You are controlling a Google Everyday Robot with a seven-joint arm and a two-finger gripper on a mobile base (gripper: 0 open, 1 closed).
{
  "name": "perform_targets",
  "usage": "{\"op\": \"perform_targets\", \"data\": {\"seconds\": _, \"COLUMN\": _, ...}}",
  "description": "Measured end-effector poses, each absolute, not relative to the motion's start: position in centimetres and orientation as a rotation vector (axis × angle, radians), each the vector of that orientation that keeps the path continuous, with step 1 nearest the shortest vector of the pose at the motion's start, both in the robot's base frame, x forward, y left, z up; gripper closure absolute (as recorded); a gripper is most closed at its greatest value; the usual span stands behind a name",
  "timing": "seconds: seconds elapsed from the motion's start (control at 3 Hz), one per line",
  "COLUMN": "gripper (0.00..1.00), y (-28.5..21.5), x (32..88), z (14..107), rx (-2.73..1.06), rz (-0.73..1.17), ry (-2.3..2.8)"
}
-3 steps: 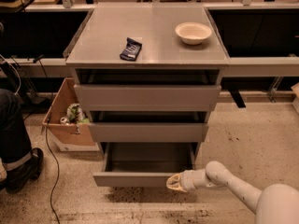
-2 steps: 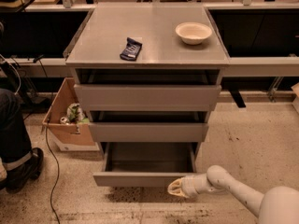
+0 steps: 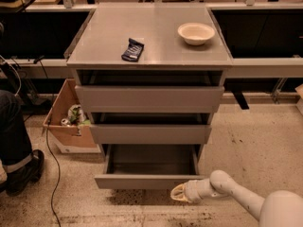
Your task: Close bottom drawer
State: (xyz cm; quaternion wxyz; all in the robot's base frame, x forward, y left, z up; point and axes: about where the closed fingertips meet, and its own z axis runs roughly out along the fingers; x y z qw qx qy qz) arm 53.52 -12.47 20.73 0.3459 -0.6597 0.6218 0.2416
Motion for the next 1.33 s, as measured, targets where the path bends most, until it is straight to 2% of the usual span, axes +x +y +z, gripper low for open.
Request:
{"op": "perform_targets", "data": {"seconds": 1.0, "gripper": 1.0, "y": -12.6, "x": 58.1, "z": 16.6, "rx": -1.493, "rz": 0.578, "ry": 1.576}}
{"op": "perform_targets", "data": {"seconds": 1.33, "gripper": 1.0, "y": -12.8, "x": 60.8, "z": 16.0, "rx": -1.381, "rz": 0.496, "ry": 1.57}}
